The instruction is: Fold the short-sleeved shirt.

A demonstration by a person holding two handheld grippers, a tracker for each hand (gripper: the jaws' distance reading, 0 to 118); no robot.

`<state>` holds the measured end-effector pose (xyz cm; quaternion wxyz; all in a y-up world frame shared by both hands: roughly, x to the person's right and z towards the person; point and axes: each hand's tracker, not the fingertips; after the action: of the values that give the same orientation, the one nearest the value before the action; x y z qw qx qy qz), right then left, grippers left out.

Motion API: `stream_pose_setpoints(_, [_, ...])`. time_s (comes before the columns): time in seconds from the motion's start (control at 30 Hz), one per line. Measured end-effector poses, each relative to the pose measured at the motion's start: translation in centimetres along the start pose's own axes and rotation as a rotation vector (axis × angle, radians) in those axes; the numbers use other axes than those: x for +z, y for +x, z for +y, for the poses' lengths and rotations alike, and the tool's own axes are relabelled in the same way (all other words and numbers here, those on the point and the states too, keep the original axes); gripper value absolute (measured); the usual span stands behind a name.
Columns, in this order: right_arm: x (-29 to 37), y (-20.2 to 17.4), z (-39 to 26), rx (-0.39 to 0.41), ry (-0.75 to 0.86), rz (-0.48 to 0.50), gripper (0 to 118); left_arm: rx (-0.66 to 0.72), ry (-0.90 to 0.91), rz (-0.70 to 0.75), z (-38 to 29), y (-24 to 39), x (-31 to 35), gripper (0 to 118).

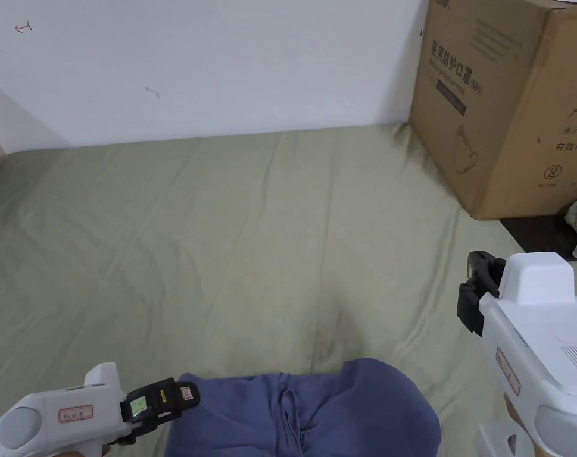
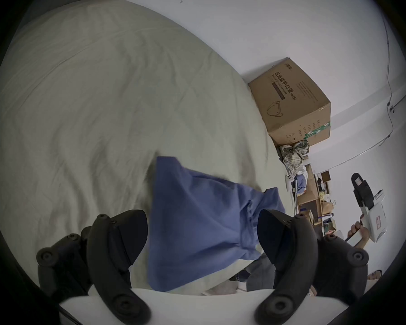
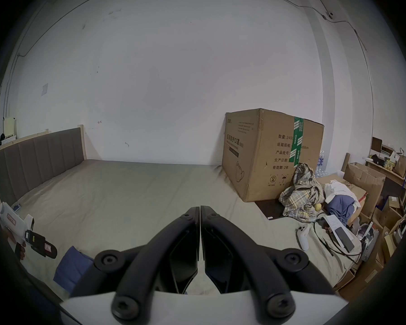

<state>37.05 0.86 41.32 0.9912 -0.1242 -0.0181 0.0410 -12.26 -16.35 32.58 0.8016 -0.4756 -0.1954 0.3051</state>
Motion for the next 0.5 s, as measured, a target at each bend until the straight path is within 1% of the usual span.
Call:
stream_pose_setpoints(0.03, [-0.1, 0.0, -0.1, 0.001, -0.003, -0.001, 2, 0.002, -0.005, 0.003, -0.3, -1.4, -0.5, 101])
stream_pose_setpoints(0.13, [-0.3, 0.0, -0.1, 0.01, -0.013, -0.005, 2, 0.008, -0.03, 0.014, -0.7, -2.6, -1.3, 100])
stream_pose_setpoints(0.17, [-0.3, -0.1, -0.2, 0.016, -0.015, -0.007, 2, 0.007, -0.035, 0.02, -0.9, -2.7, -1.8, 98])
stream_pose_setpoints(0.2, [-0.3, -0.1, -0.2, 0.018, -0.014, -0.008, 2, 0.002, -0.042, 0.026, -1.0, -2.9, -2.2, 94])
stream_pose_setpoints(0.23, [-0.3, -0.1, -0.2, 0.019, -0.015, -0.009, 2, 0.002, -0.051, 0.033, -1.2, -3.1, -2.6, 85])
stream_pose_setpoints(0.27, [-0.3, -0.1, -0.2, 0.019, -0.017, -0.009, 2, 0.009, -0.07, 0.042, -1.3, -3.4, -3.1, 81])
stream_pose_setpoints(0.33, [-0.3, 0.0, -0.2, 0.02, -0.02, -0.013, 2, 0.018, -0.103, 0.05, -1.7, -3.5, -4.2, 77])
stream_pose_setpoints(0.37, [-0.3, 0.0, -0.2, 0.021, -0.021, -0.016, 2, 0.013, -0.099, 0.057, -1.9, -3.4, -4.4, 74])
stream_pose_setpoints(0.4, [-0.3, 0.0, -0.3, 0.021, -0.022, -0.017, 2, 0.009, -0.079, 0.068, -2.0, -3.2, -4.3, 68])
stream_pose_setpoints(0.43, [-0.4, 0.1, -0.3, 0.02, -0.024, -0.019, 2, 0.012, -0.066, 0.069, -2.1, -3.5, -4.4, 57])
stream_pose_setpoints(0.47, [-0.4, 0.1, -0.3, 0.019, -0.025, -0.022, 2, 0.013, -0.066, 0.07, -2.1, -3.5, -4.6, 48])
stream_pose_setpoints(0.5, [-0.4, 0.2, -0.4, 0.018, -0.025, -0.022, 2, 0.008, -0.068, 0.075, -2.2, -3.4, -4.8, 42])
